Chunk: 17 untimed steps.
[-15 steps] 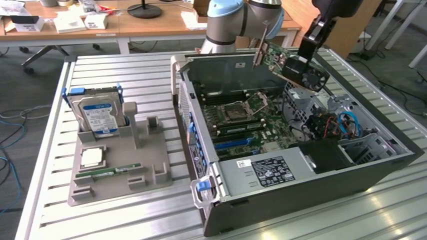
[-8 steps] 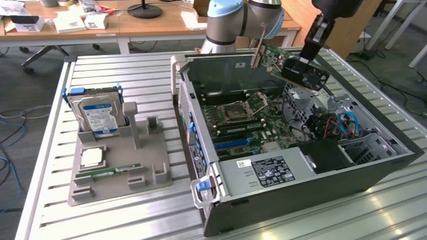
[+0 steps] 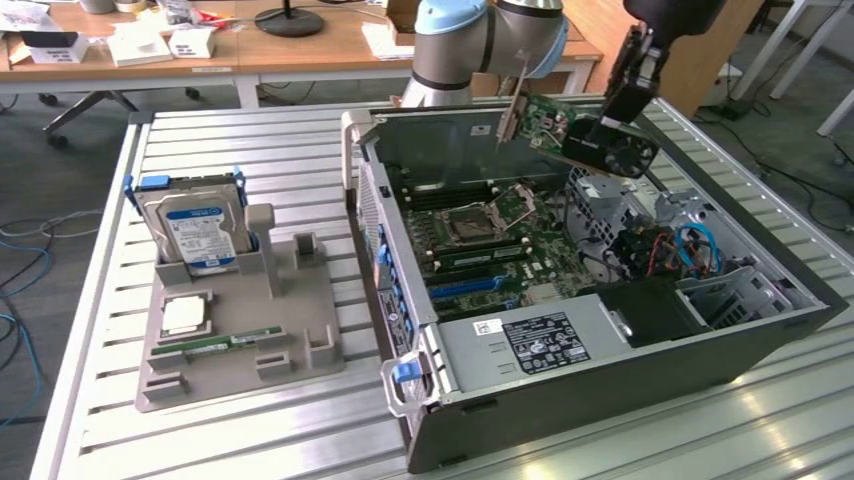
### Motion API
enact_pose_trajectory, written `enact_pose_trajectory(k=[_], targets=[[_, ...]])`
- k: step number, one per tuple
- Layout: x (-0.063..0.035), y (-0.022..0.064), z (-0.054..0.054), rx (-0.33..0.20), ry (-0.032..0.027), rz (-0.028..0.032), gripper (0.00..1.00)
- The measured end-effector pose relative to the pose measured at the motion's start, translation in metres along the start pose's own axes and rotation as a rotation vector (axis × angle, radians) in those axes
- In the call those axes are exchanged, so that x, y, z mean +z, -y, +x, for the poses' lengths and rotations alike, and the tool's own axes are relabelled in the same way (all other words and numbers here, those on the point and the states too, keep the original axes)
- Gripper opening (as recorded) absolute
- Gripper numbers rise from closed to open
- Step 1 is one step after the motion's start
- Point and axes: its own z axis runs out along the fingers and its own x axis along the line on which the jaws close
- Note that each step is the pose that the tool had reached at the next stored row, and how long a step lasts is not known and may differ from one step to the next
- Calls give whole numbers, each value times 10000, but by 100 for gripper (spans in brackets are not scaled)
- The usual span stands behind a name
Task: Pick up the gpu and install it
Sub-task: 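Insert the gpu into the slot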
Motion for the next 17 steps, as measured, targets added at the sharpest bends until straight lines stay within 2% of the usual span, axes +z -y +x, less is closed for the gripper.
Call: enact_pose_trajectory(k=[17], targets=[[2,0,0,-3096,-181,-67,26]])
